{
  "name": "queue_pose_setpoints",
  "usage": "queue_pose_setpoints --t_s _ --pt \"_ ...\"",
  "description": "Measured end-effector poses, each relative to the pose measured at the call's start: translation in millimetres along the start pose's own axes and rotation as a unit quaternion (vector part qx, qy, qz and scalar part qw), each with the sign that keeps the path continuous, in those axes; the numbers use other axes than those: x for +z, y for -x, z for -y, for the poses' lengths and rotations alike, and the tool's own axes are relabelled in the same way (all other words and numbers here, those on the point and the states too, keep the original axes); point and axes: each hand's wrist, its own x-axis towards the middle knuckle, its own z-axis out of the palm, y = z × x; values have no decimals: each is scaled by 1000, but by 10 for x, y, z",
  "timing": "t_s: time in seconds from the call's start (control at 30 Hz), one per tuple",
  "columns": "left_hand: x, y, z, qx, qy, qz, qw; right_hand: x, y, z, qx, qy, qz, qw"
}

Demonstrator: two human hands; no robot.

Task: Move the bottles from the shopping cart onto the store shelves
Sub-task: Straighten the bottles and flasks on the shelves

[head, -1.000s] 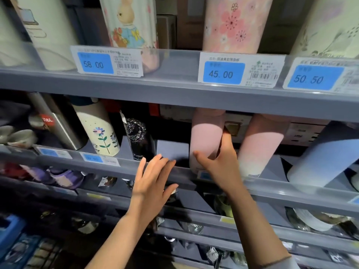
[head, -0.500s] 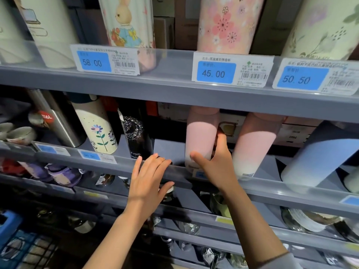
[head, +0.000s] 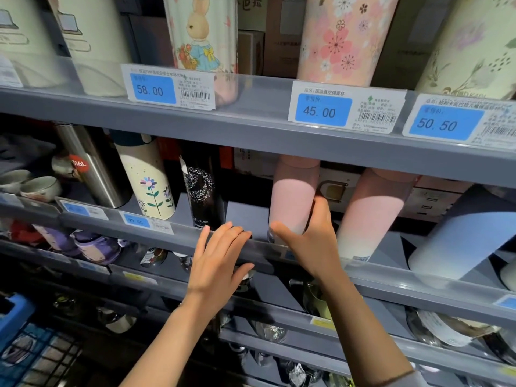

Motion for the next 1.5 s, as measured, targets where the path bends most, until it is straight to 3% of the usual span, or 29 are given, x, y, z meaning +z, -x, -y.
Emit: queue_pose_setpoints --t_s 0.13,0.33,0.6,0.87,1.1,1.5 --pt "-1 -1 3 -1 0 1 1000 -65 -27 -14 22 -44 39 998" --pt "-1 2 -3 -1 1 5 1000 87 -22 10 12 56 -54 997" --pt "-14 -2 -18 -7 12 9 1000 -97 -41 -68 6 -88 64 994" --pt "-25 -7 -34 -10 11 16 1000 131 -26 -5 -8 102 -85 991" --pt "-13 0 -26 -7 3 8 1000 -25 -44 -50 -8 -19 38 999" --pt "-12 -5 -36 -8 3 2 1000 179 -114 94 -31 61 -44 997"
